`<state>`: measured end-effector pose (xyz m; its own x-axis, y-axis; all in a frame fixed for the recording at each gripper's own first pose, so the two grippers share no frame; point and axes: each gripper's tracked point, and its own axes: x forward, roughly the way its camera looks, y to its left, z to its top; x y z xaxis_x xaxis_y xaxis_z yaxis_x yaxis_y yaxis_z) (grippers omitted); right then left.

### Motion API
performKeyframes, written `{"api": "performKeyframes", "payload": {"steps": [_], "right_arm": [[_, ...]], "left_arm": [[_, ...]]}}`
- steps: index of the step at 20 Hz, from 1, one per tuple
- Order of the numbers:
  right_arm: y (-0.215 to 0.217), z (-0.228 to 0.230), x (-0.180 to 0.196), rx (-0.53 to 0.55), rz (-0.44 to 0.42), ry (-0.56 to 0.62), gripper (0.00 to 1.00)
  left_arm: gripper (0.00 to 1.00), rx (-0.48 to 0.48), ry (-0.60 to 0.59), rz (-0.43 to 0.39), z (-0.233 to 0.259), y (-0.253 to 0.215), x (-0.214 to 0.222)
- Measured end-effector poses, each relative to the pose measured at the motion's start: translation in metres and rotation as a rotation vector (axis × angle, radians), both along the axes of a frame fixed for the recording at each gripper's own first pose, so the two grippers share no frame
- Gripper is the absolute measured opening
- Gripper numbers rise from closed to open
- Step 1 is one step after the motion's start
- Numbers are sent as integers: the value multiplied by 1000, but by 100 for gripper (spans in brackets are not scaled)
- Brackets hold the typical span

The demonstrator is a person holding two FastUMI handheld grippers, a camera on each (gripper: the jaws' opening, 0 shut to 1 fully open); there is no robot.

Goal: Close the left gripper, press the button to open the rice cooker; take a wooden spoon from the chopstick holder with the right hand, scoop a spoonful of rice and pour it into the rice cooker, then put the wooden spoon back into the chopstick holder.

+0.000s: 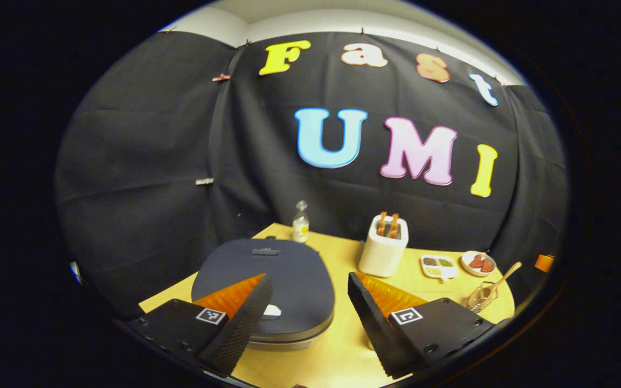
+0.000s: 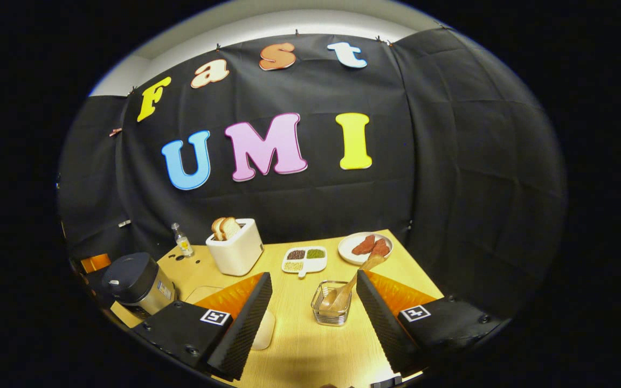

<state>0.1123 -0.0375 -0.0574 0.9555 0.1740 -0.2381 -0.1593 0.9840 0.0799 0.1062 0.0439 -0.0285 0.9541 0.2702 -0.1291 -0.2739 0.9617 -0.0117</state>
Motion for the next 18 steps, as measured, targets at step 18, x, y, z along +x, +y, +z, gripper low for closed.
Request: {"api": "performKeyframes", "payload": {"steps": [18], "right_arm": [[40,39,-132,-25,-56,-100,98]], "left_arm": [[95,71,-155,-370,45,-86,-93]]}}
